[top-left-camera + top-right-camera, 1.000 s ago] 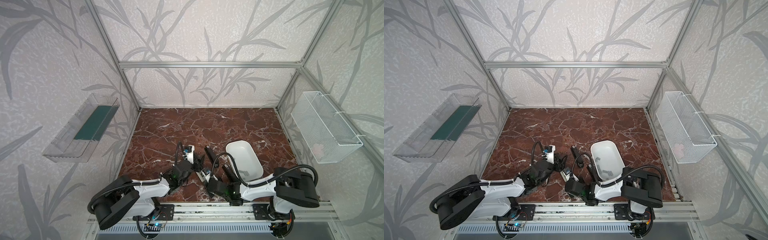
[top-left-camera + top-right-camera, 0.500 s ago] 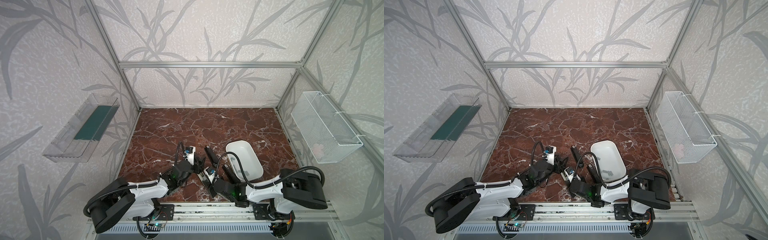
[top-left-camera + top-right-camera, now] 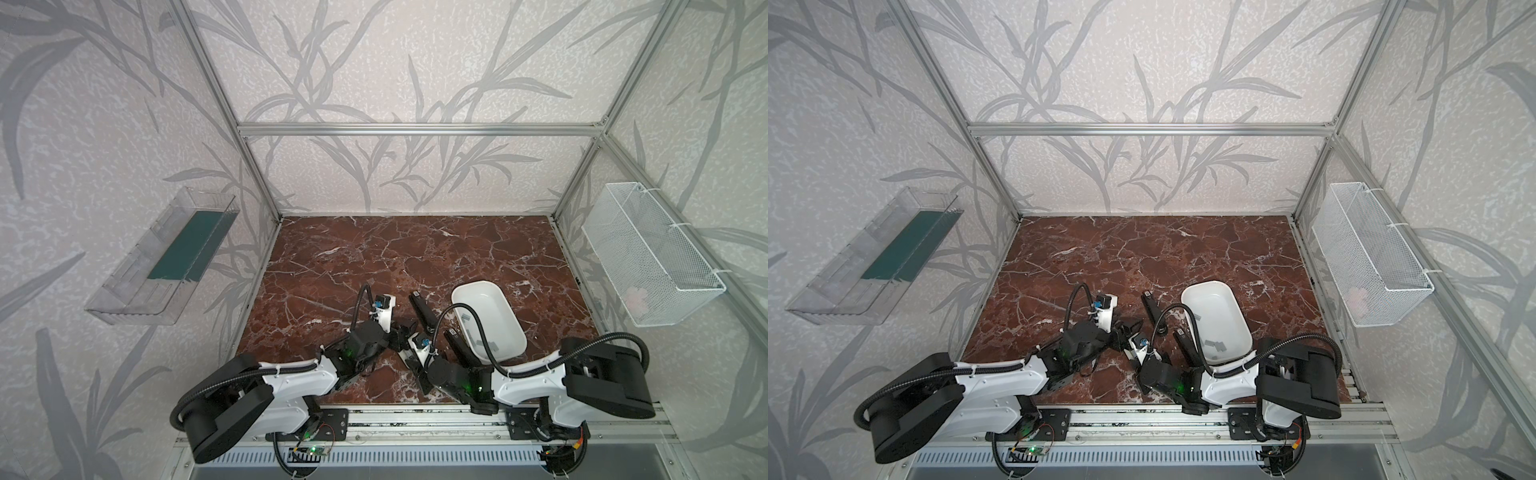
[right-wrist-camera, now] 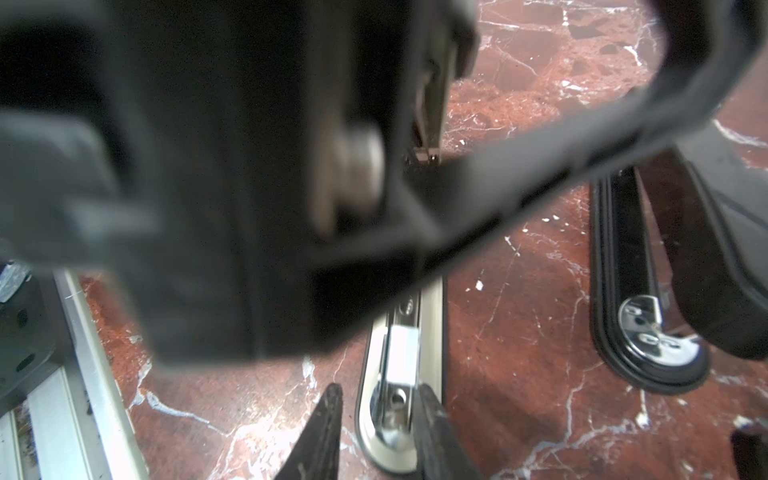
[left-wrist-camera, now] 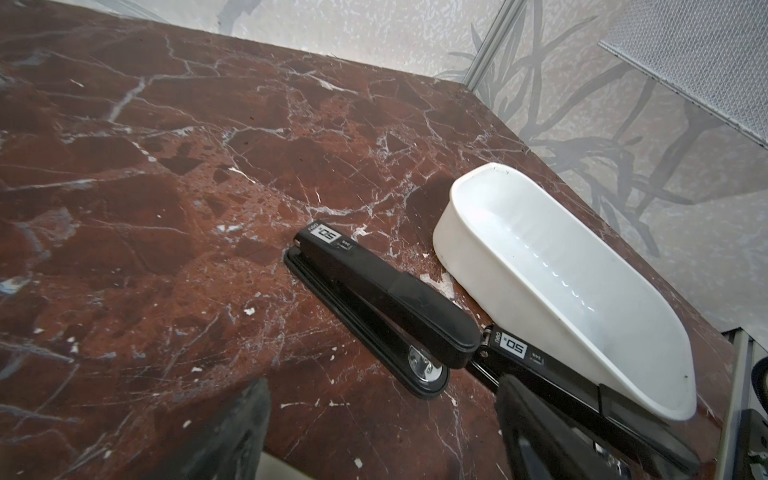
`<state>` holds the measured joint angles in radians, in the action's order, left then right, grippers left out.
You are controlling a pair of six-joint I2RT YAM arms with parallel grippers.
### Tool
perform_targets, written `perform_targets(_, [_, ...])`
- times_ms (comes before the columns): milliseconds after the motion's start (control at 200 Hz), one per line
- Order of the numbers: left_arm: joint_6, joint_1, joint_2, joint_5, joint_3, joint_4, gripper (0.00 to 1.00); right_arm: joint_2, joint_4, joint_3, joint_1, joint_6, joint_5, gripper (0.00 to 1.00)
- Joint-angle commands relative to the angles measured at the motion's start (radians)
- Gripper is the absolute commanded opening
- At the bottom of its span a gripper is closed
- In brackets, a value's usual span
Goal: Load the staples into the stapler
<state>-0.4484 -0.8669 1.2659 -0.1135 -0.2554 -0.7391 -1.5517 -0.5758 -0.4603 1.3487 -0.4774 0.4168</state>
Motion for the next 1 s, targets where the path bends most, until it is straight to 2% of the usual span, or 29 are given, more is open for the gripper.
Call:
perform_targets(0, [0.017, -0.005, 0.069, 0.046, 0.031, -0.100, 0.87, -0.009, 0.029, -0.008, 0.006, -0.025, 0.037, 0.31])
perform_targets(115, [0.034, -0.010, 0.113, 0.079, 0.060, -0.206, 0.90, -0.023, 0.040, -0.019, 0.006, -0.033, 0.048, 0.32])
perform_targets(185, [0.041, -0.012, 0.106, 0.084, 0.055, -0.200, 0.93, -0.034, 0.045, -0.029, 0.006, -0.033, 0.050, 0.32])
perform_targets(250, [0.052, -0.012, 0.081, 0.098, 0.057, -0.190, 0.99, -0.039, 0.045, -0.031, 0.005, -0.038, 0.055, 0.32])
perform_targets(335, [0.056, -0.012, 0.025, 0.079, 0.076, -0.184, 0.99, -0.022, 0.019, -0.016, 0.004, -0.044, 0.077, 0.34])
perform_targets(395, [0.060, -0.012, -0.039, 0.045, 0.064, -0.099, 1.00, -0.004, 0.011, -0.004, -0.005, -0.046, 0.082, 0.37])
perform_targets(465, [0.072, -0.012, -0.124, 0.037, 0.010, 0.110, 1.00, 0.014, 0.035, -0.001, -0.014, -0.052, 0.080, 0.38])
perform_targets(510, [0.075, -0.012, -0.168, 0.041, -0.007, 0.183, 0.99, 0.018, 0.049, -0.003, -0.020, -0.052, 0.080, 0.39])
perform_targets(625, [0.053, -0.012, -0.244, 0.048, 0.018, 0.158, 1.00, 0.021, 0.100, -0.022, -0.028, -0.056, 0.071, 0.40])
perform_targets(785, [0.043, -0.013, -0.248, 0.073, -0.011, 0.218, 0.99, 0.010, 0.100, -0.035, -0.029, -0.058, 0.063, 0.40])
perform_targets(870, [0.030, -0.013, -0.242, 0.044, 0.009, 0.174, 0.99, 0.007, 0.100, -0.038, -0.029, -0.058, 0.061, 0.40])
perform_targets(995, [-0.002, -0.006, -0.261, -0.041, 0.005, 0.230, 0.99, 0.018, 0.142, -0.053, -0.029, -0.053, 0.048, 0.40])
